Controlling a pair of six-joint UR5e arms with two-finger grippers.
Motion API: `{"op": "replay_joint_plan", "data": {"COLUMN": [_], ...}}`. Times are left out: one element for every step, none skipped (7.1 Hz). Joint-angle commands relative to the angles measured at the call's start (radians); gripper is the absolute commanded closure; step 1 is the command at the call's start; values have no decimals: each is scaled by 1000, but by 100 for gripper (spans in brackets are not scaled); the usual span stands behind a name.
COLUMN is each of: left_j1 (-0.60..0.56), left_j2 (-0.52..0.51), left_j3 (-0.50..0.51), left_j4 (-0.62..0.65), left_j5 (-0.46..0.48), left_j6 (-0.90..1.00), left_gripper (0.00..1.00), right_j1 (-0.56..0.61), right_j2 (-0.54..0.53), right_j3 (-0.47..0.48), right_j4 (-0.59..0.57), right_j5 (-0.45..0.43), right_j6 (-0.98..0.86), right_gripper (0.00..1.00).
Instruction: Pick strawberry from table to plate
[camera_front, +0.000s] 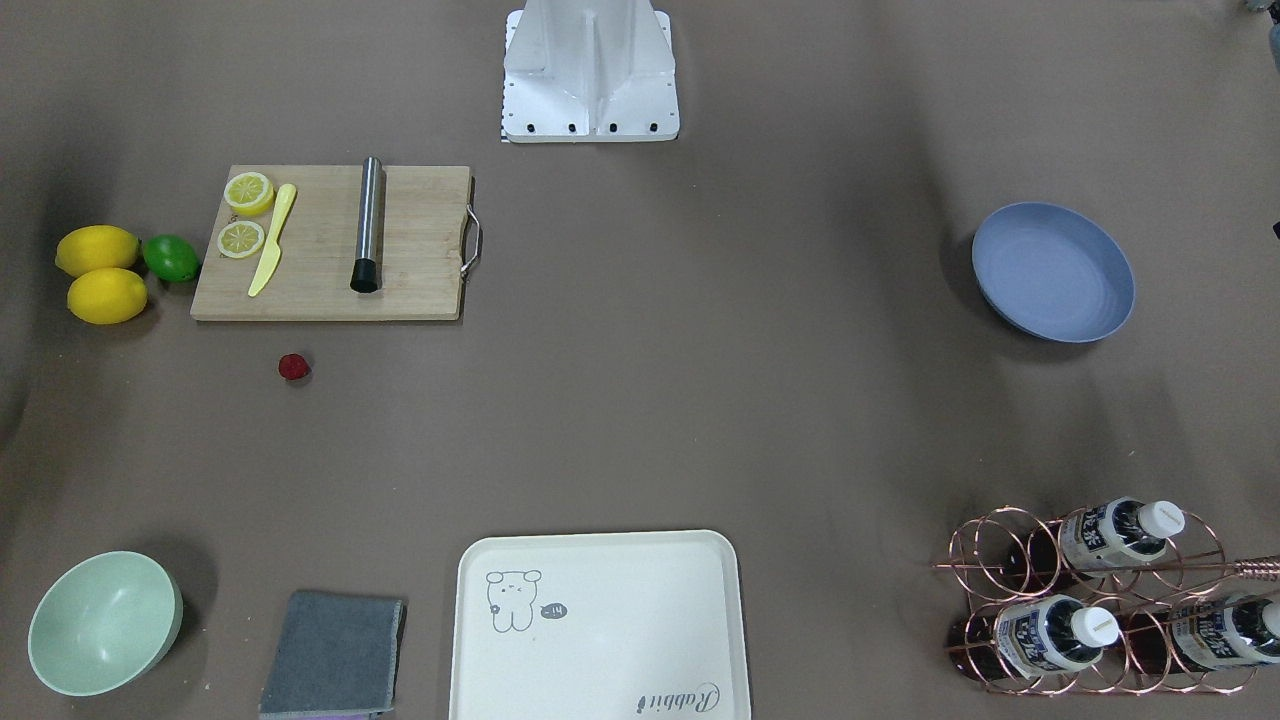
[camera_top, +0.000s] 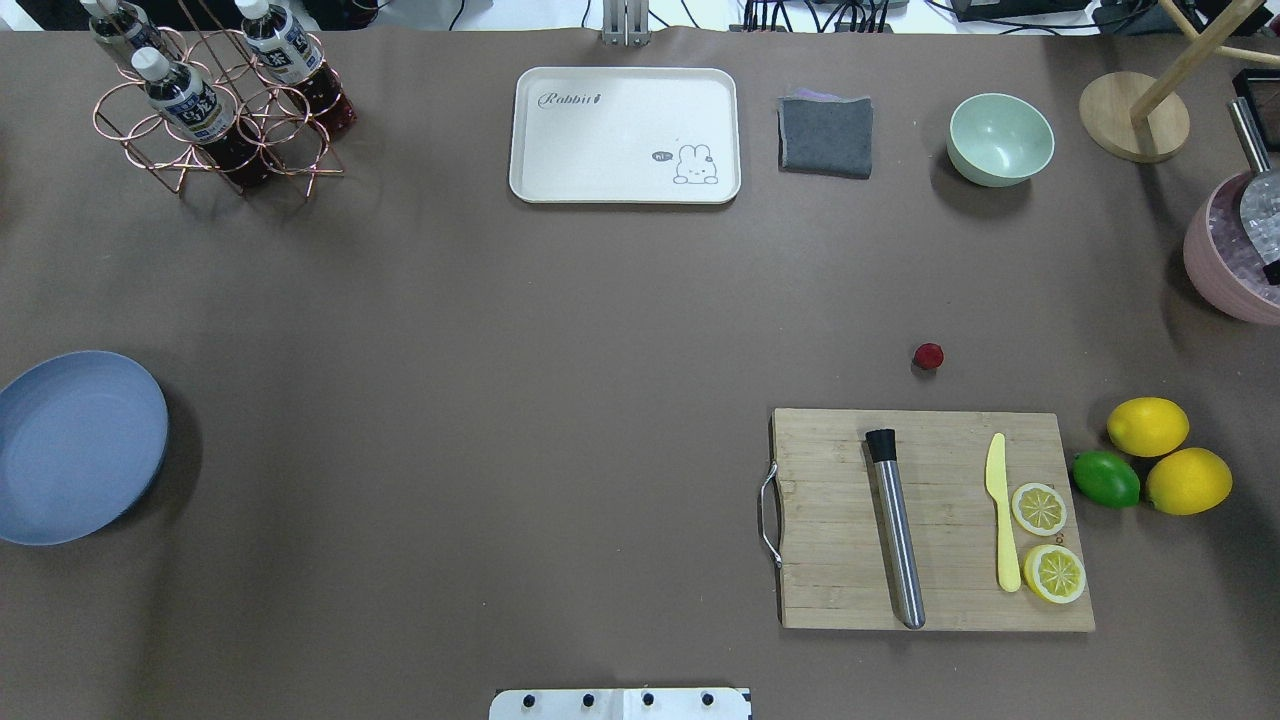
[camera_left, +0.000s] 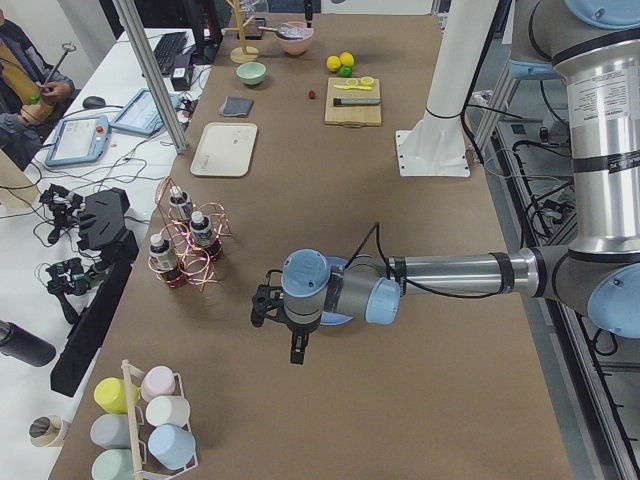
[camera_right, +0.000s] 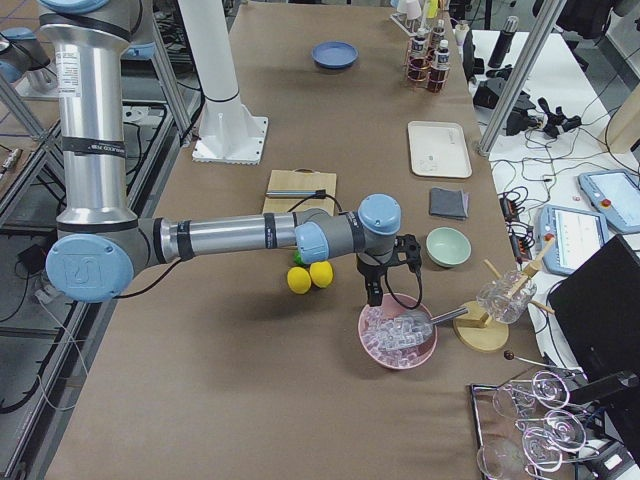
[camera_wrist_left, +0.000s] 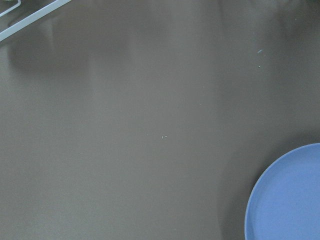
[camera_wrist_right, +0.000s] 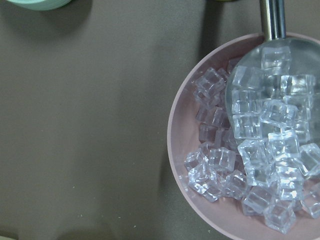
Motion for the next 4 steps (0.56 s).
{"op": "replay_joint_plan", "data": {"left_j1": [8, 49, 60, 63], "left_j2": [14, 14, 14, 14], "left_j3": [-4, -4, -1, 0], "left_j4": [-19, -28, -49, -51], "left_j5": [-2, -2, -2, -2], "left_j6": [-8, -11, -12, -12], "left_gripper": [3, 3, 3, 3], "right_j1": [-1, -1, -1, -1], "right_j2": [-1, -5, -21, -51], "right_j3": [1, 1, 6, 13], "right_j4": [1, 3, 33, 77], "right_j5": [1, 1, 1, 1], "right_j6": [-3, -3, -3, -3], "right_gripper": [0, 0, 0, 0]}}
